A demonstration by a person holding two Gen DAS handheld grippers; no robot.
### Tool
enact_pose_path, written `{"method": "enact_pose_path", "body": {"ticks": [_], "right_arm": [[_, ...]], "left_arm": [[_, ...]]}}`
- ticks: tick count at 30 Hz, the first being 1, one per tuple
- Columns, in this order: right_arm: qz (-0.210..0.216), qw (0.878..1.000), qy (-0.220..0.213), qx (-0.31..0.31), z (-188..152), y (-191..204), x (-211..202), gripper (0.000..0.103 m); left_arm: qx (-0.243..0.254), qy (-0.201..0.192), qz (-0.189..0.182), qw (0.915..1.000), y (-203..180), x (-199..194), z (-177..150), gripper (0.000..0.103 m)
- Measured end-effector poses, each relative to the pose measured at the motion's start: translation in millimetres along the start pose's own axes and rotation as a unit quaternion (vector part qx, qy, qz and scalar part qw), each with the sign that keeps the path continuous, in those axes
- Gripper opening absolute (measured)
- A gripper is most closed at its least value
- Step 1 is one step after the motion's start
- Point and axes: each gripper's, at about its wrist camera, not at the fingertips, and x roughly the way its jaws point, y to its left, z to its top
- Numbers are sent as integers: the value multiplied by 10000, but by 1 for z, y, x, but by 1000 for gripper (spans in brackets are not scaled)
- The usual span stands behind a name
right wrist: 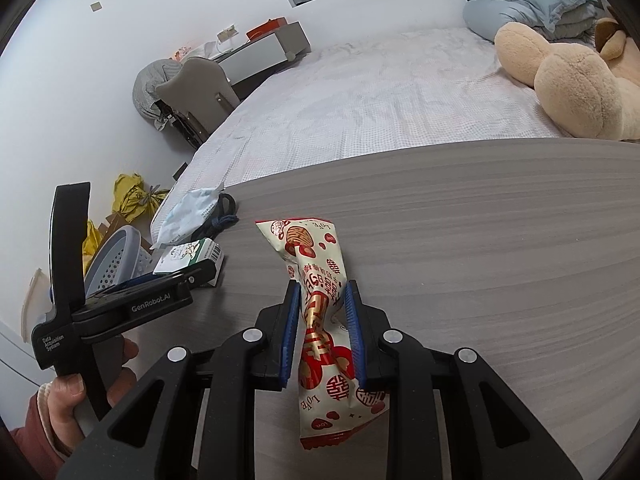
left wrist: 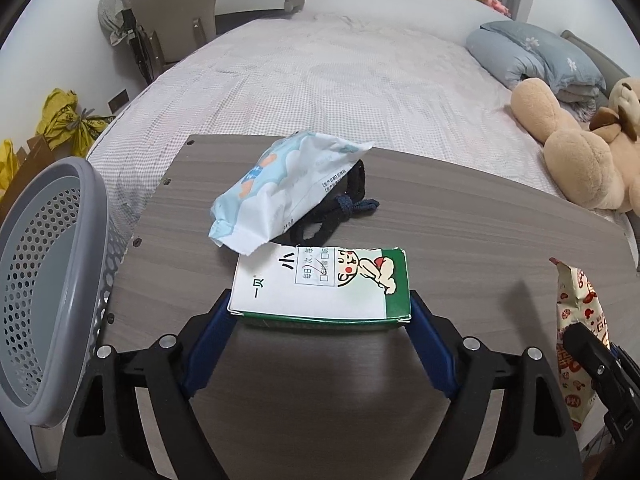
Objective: Collect trash
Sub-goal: 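Grasp the red snack wrapper with the right tool while the left grasps the milk carton, then carry wrapper and carton over the grey basket and open both tools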
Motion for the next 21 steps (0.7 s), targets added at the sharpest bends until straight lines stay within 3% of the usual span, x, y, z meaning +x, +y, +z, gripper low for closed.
{"method": "enact_pose_path", "body": {"ticks": [7, 15, 21], "right_arm": [[-26, 10000, -47, -17, -5, 6, -7, 23], [10, 9999, -6, -132, -11, 27, -6, 23], [167, 9990, -14, -414, -7, 67, -3, 23]], "left_arm": [[185, 32, -68, 9998, 6, -20, -21, 81], [456, -451, 199, 9977, 27, -62, -33, 81], [272, -645, 172, 9974, 59, -80, -25, 81]]}}
